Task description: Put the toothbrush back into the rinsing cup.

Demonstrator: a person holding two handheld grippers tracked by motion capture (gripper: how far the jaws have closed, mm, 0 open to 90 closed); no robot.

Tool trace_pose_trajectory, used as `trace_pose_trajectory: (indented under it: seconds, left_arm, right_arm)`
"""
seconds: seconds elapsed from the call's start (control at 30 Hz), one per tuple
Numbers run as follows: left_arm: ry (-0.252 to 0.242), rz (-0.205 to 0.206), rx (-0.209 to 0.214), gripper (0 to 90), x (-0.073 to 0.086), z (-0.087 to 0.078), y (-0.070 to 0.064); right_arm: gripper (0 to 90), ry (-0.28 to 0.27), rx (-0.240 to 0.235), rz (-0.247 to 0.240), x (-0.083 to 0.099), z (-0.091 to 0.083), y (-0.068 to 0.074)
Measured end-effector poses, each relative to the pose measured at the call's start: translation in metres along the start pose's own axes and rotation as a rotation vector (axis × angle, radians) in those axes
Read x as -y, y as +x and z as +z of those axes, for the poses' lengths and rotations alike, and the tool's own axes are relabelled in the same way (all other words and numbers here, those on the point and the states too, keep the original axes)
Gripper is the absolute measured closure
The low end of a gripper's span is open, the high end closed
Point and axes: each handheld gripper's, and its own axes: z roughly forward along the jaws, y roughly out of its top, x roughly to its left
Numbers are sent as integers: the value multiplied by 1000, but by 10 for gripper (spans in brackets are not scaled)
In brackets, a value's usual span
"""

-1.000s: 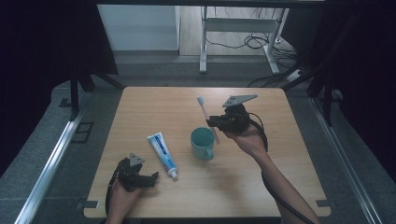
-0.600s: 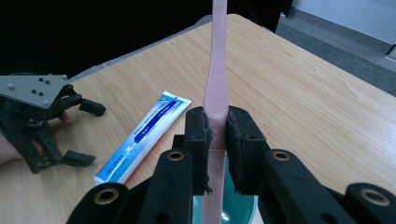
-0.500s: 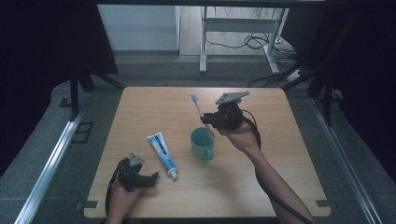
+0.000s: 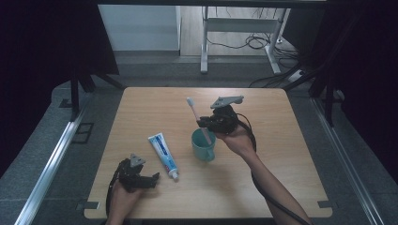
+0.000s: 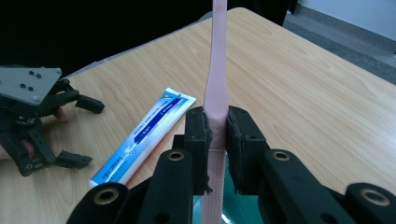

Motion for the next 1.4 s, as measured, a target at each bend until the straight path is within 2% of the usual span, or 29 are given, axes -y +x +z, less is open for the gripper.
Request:
trace_pose_trajectory:
  seconds: [0.57,1.4]
  left_arm:
    - [0,-3,1,0,0,0,0]
    - [0,-4,1,0,0,0,0]
  right_arm:
    - [785,32,-2,23,27,20,-5]
    - [783,78,-11,47,52,42,-8]
